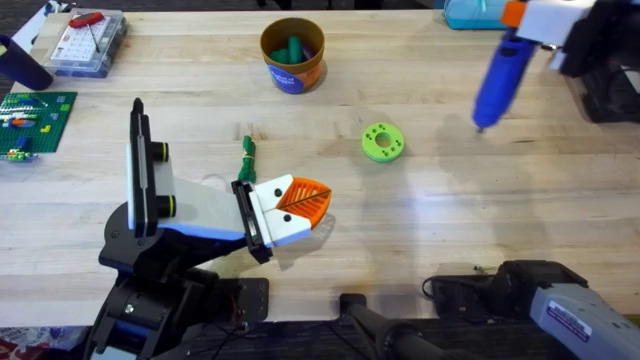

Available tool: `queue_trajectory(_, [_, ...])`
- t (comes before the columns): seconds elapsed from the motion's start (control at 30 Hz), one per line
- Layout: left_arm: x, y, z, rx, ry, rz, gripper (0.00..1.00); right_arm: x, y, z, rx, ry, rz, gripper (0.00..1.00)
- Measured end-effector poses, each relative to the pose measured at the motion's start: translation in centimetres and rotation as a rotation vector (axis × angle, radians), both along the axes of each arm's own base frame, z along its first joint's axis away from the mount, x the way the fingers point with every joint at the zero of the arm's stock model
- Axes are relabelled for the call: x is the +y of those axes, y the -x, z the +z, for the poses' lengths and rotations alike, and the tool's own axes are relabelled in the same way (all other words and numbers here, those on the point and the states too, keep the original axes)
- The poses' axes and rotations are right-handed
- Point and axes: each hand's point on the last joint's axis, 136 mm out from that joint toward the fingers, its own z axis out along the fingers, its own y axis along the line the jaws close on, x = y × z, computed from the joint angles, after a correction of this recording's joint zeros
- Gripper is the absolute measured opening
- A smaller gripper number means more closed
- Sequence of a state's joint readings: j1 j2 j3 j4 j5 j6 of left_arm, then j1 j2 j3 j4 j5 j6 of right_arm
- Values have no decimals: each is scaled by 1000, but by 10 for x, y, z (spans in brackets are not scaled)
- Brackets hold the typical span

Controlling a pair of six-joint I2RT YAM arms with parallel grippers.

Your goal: Pick up the gripper from the table and insert it into the empty holder that is missing its gripper. Then pick up a screw, insert it into the mounting hole, and use the screwdriver to tighten it. Finally, clean up the table by picking up the vegetable and placing it into the bucket.

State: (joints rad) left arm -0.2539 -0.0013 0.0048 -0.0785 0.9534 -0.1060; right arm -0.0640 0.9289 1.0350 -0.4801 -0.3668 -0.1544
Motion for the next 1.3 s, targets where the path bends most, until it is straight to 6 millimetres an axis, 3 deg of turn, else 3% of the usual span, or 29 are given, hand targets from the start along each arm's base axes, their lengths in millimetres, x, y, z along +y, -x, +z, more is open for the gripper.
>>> queue_trajectory(0.27, [0,-1,0,2,-1,4,15,19,0,-8,-29,-29,55,51])
queue_trajectory(0.4, [0,-1,0,2,-1,4,15,41,-2,17,-138,-52,142,51])
queue_trajectory(0.73, [0,-1,0,3,-1,4,15,107,13,112,-522,-211,516,49])
queue_trajectory(1.13, [0,-1,0,3,-1,6,15,159,5,127,-430,-397,894,51])
queue_trajectory(1.17, [0,-1,0,2,-1,5,15,177,18,139,-443,-407,996,50])
queue_trajectory(1.3, [0,-1,0,2,-1,6,15,202,44,157,-488,-425,1126,49])
